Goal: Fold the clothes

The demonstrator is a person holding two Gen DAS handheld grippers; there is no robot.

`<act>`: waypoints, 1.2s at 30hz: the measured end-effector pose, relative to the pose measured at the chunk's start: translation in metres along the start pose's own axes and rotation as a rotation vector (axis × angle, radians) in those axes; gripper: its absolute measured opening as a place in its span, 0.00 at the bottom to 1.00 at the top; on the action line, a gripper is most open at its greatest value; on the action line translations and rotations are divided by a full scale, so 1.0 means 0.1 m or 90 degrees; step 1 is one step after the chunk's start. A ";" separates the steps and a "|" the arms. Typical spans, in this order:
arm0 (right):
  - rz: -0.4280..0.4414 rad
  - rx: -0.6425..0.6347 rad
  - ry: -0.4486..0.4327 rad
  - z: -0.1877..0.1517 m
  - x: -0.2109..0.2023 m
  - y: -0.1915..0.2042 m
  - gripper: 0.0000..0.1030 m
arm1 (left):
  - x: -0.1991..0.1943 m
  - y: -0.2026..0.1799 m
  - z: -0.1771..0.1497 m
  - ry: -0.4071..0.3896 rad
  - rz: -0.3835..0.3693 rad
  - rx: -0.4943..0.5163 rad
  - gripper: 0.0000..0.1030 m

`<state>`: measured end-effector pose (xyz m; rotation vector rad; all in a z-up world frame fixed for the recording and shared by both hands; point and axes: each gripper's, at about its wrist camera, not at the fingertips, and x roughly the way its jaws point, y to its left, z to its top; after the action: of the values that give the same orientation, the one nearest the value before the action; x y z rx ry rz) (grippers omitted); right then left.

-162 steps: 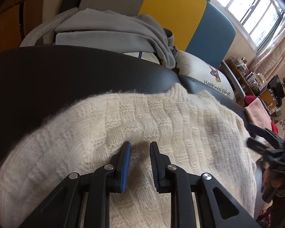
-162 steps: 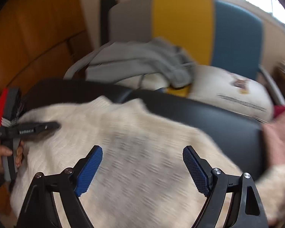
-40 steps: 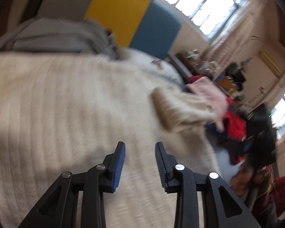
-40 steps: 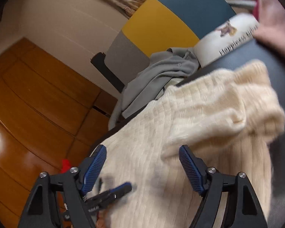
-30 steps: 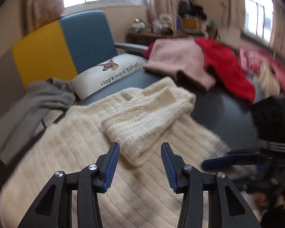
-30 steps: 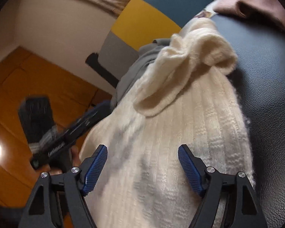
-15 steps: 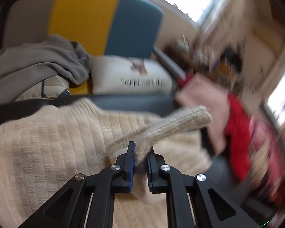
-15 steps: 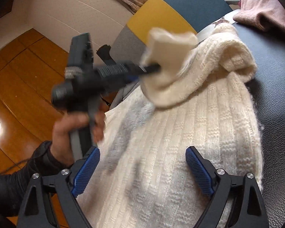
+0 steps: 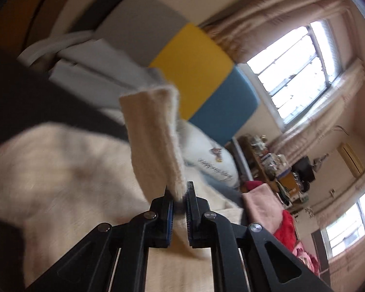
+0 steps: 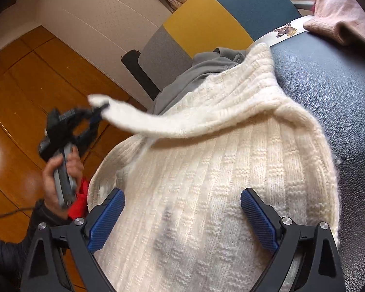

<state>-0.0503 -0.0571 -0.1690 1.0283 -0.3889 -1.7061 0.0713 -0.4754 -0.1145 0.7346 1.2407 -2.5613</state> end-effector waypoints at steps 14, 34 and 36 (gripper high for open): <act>-0.017 -0.017 0.016 0.05 -0.07 0.05 0.99 | -0.03 1.11 -0.33 0.034 -0.066 -0.224 0.35; -0.343 -0.317 0.105 1.49 0.84 0.21 0.92 | 0.04 0.16 0.14 0.016 0.015 0.158 0.09; -0.377 -0.364 0.145 1.53 1.10 0.20 0.90 | 0.03 0.19 0.05 0.034 0.023 0.180 0.09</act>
<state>-0.1668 -0.1968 -0.1155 0.9336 0.5826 -2.0094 0.0744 -0.4911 -0.1261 0.8753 0.8787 -2.7343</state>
